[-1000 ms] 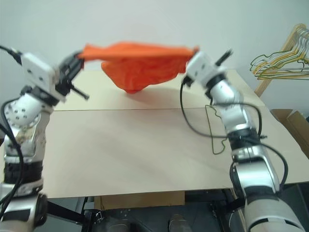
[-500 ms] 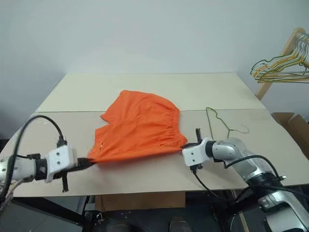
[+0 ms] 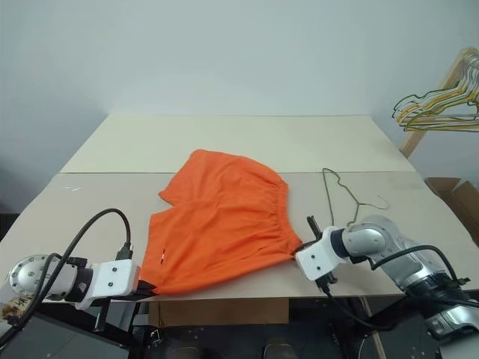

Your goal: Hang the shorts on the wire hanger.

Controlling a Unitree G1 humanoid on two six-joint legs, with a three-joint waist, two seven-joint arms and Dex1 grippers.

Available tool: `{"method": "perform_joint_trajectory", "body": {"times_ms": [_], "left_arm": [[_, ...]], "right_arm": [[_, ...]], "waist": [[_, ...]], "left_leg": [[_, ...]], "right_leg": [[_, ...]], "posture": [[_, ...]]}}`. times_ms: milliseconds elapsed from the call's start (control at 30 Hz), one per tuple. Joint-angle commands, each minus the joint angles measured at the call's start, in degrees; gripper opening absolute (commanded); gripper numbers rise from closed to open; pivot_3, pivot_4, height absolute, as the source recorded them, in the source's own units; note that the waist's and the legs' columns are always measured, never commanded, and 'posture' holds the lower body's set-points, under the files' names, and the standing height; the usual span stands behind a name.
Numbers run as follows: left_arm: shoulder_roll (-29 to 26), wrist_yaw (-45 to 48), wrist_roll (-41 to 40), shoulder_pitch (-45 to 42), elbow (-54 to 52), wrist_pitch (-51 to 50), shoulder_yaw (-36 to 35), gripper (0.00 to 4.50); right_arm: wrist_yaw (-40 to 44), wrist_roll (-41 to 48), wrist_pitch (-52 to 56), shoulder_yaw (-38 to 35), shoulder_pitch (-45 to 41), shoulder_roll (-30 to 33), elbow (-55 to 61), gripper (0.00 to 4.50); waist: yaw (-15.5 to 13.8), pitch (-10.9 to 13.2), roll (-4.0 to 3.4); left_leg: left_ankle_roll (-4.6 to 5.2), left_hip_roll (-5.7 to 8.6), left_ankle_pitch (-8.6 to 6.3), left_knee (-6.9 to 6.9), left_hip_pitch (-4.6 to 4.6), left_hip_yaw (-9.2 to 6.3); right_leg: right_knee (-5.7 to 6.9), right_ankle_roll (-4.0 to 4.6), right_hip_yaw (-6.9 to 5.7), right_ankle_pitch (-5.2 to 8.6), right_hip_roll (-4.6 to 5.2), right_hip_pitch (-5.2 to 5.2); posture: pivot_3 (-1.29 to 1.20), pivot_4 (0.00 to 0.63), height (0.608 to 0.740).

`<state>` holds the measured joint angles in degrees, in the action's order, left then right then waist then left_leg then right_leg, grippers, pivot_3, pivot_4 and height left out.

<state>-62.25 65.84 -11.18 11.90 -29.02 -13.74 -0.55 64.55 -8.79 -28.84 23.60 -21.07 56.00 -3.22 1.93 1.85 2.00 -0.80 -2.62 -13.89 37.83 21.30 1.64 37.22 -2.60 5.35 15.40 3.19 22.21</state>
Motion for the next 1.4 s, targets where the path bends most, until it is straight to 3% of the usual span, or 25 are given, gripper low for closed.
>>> {"method": "perform_joint_trajectory", "body": {"times_ms": [33,267,400,467,600,900,1133,1400], "left_arm": [[-1.05,2.03,-2.38,-1.49,-2.28,-2.25,-0.19,0.46],[-2.87,5.26,-6.12,-1.06,-2.99,-3.86,-4.61,2.65],[-1.66,4.28,-10.9,-3.68,-3.47,-6.36,-9.42,3.89],[0.1,2.53,-13.26,-5.96,-3.74,-7.69,-10.54,4.45],[7.9,-4.6,-18.12,-13.36,-3.89,-11.28,-9.86,4.45],[14.81,-7.6,-24.3,-19.45,-4.21,-14.57,-7.5,4.45],[19.34,-10.11,-29.29,-24.34,-2.15,-15.32,-8.8,4.45],[15.47,-7.15,-27.96,-21.05,-3.62,-15.48,-6.71,4.45]], "right_arm": [[3.37,1.76,1.35,-1.98,-0.17,2.16,2.75,0.48],[8.82,14.99,7.46,-7.86,0.7,3.81,3.36,2.85],[3.18,17.57,22.6,-14.11,-1.11,2.2,0.48,4.2],[-0.68,17.83,28.7,-16.34,-2.13,0.04,-0.26,4.21],[-13.36,18.37,46.32,-20.74,-6.61,-8.25,-4.84,4.21],[-40.33,14.63,71.11,-27.88,-17.77,-22.38,-19.03,4.21],[-43.23,14.59,74.31,-28.01,-20.85,-25.96,-24.73,4.21],[-42.25,13.3,73.96,-25.04,-20.37,-27.99,-29.03,4.21]], "waist": [[-0.03,0.0,0.0],[-0.01,0.02,0.02],[-0.11,0.02,0.02],[-0.35,0.02,0.02],[-0.57,-0.02,0.08],[-0.27,-0.02,0.05],[1.09,-0.03,0.04],[2.79,-0.03,0.03]], "left_leg": [[0.0,0.0,0.0,0.0,-0.02,0.01],[0.04,-0.04,-0.02,0.0,-0.04,0.03],[0.04,-0.05,-0.02,0.0,-0.08,0.05],[0.03,-0.06,-0.02,0.0,-0.09,0.05],[0.03,-0.06,-0.02,0.01,-0.08,0.05],[0.01,0.0,-0.03,0.01,0.06,0.03],[0.01,0.01,-0.03,0.01,0.09,-0.03],[0.02,0.01,-0.04,-0.01,0.09,-0.09]], "right_leg": [[0.0,0.0,0.01,0.0,0.0,-0.01],[-0.03,0.02,0.03,0.02,-0.03,-0.01],[-0.04,0.03,0.03,0.01,-0.02,-0.04],[-0.03,0.03,0.03,0.01,-0.03,-0.04],[-0.04,0.01,0.04,0.0,-0.07,-0.04],[-0.05,-0.02,0.09,-0.03,-0.08,0.04],[-0.07,-0.04,0.09,-0.04,-0.08,0.04],[-0.1,-0.05,0.09,-0.02,-0.11,0.04]], "posture": [[0.04,0.0,0.74],[0.03,0.0,0.74],[0.03,0.0,0.74],[0.03,0.0,0.74],[0.02,0.0,0.74],[-0.02,0.0,0.74],[-0.01,0.0,0.74],[-0.01,0.0,0.74]]}}
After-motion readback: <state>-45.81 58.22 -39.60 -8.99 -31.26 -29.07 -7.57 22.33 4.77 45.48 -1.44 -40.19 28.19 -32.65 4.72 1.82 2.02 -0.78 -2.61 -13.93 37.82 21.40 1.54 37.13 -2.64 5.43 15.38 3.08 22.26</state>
